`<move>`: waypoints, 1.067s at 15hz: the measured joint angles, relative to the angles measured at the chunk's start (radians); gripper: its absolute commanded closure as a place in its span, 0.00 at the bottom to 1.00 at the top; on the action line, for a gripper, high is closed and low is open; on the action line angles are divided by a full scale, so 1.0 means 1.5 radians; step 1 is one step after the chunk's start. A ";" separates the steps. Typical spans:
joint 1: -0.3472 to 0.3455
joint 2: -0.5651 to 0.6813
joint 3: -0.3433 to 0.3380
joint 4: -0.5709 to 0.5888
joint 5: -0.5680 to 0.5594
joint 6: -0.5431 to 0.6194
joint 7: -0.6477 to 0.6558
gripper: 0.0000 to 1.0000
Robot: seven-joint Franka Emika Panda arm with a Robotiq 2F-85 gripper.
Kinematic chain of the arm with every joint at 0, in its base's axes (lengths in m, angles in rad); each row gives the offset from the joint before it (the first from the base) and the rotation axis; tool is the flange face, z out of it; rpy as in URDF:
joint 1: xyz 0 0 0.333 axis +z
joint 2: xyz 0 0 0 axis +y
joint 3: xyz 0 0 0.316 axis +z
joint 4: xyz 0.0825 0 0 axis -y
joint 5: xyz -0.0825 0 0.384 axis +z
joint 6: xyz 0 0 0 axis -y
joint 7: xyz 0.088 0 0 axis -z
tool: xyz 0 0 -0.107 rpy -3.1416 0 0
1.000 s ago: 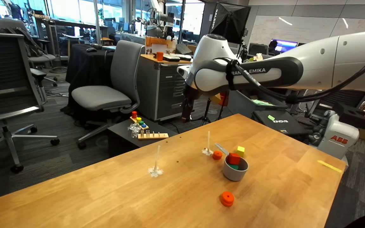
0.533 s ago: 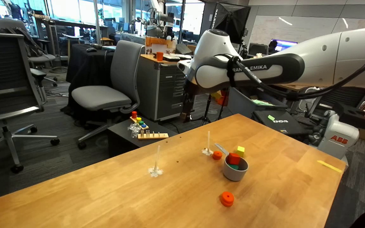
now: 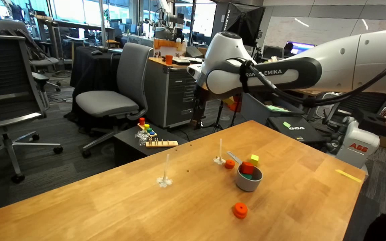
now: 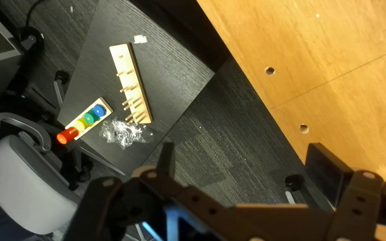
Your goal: Put the green, orange and yellow b=objects and put them in the pot
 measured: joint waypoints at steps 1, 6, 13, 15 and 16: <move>0.002 0.000 0.000 0.001 0.000 0.000 0.001 0.00; -0.006 -0.028 0.001 0.003 0.000 -0.004 0.002 0.00; -0.026 -0.050 0.001 -0.001 0.000 -0.015 0.001 0.00; -0.026 -0.037 0.001 -0.006 0.001 -0.015 0.008 0.00; -0.026 -0.032 0.001 -0.011 0.001 -0.014 0.011 0.00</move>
